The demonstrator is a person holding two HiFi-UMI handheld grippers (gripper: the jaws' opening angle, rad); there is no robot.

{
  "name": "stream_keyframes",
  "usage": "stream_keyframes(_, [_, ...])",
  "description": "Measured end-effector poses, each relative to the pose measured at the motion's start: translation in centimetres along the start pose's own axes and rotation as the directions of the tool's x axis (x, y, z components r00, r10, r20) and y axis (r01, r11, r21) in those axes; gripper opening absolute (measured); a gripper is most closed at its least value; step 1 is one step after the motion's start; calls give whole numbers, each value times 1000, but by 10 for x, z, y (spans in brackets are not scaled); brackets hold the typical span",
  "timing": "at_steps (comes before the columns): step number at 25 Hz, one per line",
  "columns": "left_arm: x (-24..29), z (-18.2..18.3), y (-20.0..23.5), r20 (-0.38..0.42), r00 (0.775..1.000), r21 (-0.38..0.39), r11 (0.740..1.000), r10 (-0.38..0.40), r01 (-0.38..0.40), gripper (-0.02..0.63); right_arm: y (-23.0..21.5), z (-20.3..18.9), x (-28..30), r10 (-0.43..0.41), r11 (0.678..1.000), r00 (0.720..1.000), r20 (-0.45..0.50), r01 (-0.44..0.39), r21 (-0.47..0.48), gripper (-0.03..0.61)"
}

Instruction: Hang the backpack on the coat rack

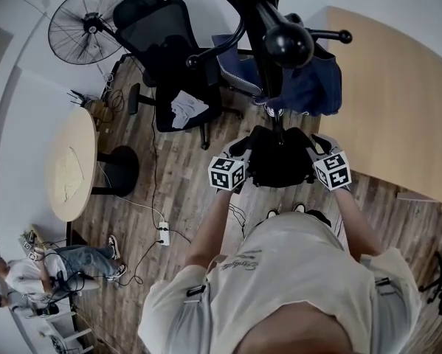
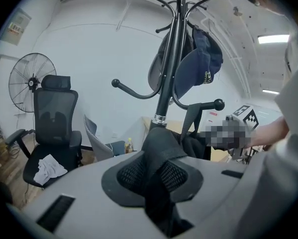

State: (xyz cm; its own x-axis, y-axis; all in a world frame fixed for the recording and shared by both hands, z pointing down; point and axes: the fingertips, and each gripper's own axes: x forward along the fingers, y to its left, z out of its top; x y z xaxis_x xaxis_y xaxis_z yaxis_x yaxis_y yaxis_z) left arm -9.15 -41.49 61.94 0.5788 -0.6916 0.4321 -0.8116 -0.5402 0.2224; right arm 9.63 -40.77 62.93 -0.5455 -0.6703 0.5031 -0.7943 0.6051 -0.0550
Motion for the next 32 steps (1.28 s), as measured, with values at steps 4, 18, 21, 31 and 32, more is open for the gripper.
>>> stream_keyframes(4, [-11,-6,8,-13,999,-31,999,39,-39,64,-1,-4,-17,-28,999,1000,1,28,24,146])
stream_keyframes(18, [-78,39,-57,179,983,9,999,-44,43,46,40,44,-99,-25,997,976,218,10,73,-6])
stream_keyframes(21, [-90,59,-78,222,970,23,995,-96,93,41,52,67,-116,11,996,958,286,-36,80,-6])
stream_keyframes(31, [-107,90,-106,282,954,3,994,-104,108,36,93,115,-157,65,998,907,416,-65,-13,-6])
stream_keyframes(32, [-110,92,-110,284,953,13,994,-105,106,36,95,116,-160,63,998,908,415,-60,-19,-6])
